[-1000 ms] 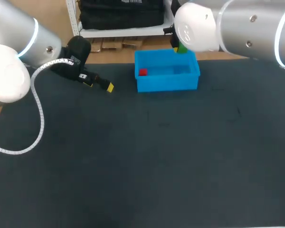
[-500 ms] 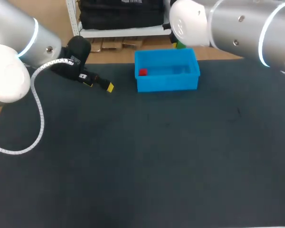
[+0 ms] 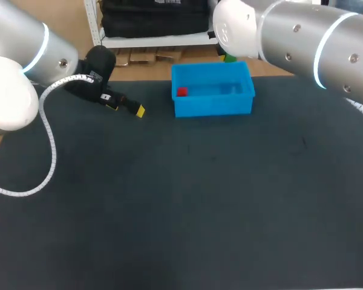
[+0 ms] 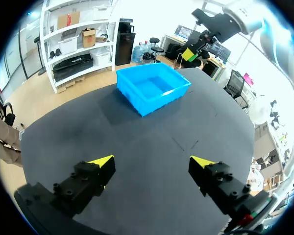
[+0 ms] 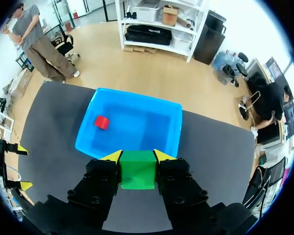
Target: Use the left arm to pick the red cube and place it into the blue plastic box first, then use the right arm to grasp the green cube and put it into the same blue plastic box after the first action is fully finished.
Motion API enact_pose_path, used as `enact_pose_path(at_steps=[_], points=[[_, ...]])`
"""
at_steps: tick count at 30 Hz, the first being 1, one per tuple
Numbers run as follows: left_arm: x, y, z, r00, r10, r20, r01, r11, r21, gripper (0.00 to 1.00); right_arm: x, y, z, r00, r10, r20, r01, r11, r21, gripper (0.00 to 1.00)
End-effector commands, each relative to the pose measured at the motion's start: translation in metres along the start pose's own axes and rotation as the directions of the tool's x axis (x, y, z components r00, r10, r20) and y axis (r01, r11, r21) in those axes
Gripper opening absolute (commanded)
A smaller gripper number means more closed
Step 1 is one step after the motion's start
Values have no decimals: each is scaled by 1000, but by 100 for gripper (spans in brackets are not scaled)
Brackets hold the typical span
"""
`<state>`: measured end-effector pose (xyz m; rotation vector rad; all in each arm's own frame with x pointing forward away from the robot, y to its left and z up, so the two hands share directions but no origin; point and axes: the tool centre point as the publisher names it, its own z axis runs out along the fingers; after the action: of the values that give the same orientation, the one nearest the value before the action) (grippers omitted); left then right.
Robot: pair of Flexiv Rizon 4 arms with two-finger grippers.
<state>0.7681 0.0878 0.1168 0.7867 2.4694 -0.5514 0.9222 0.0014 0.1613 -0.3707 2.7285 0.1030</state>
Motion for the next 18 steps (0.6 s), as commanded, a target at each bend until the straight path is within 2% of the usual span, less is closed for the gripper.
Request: enact_pose_path(at_steps=[1,18], points=[[0,1,0,1000,2,3,-2,1000,4,100,-9,-1,8,1000,-1,-9,1,1000,-5,0],[0,1,0,1000,2,3,-2,1000,4,100,-20,-10,32,1000,25,10,-25,1000,-1,0]])
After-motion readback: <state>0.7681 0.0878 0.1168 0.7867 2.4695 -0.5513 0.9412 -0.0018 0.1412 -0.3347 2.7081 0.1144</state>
